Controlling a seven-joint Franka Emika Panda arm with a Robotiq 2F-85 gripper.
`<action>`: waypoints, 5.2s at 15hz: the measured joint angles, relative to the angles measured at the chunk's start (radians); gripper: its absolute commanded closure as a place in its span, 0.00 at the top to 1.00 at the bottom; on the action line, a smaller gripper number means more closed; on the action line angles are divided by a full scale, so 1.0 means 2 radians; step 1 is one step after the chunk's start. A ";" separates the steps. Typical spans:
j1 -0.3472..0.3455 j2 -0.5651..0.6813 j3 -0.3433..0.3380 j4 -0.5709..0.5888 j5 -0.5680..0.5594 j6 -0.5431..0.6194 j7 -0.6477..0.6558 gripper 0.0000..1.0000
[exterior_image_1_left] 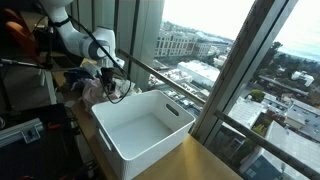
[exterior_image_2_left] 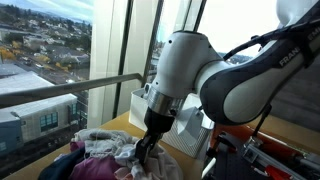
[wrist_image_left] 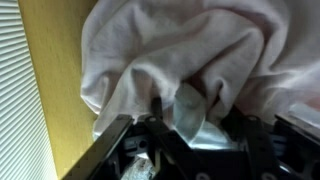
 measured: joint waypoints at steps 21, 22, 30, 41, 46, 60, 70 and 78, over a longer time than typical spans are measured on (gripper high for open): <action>-0.159 -0.257 -0.031 -0.019 0.107 -0.068 -0.147 0.01; -0.169 -0.259 -0.040 -0.018 0.105 -0.067 -0.155 0.01; -0.202 -0.238 -0.068 -0.080 0.103 -0.034 -0.172 0.28; -0.171 -0.253 -0.039 -0.100 0.074 -0.016 -0.123 0.99; -0.111 -0.261 0.034 -0.083 0.012 -0.018 -0.026 1.00; -0.003 -0.062 0.028 -0.017 -0.132 -0.019 0.074 1.00; 0.006 0.004 -0.020 -0.010 -0.139 -0.073 0.028 0.58; -0.007 -0.008 -0.020 0.009 -0.085 -0.106 -0.023 0.01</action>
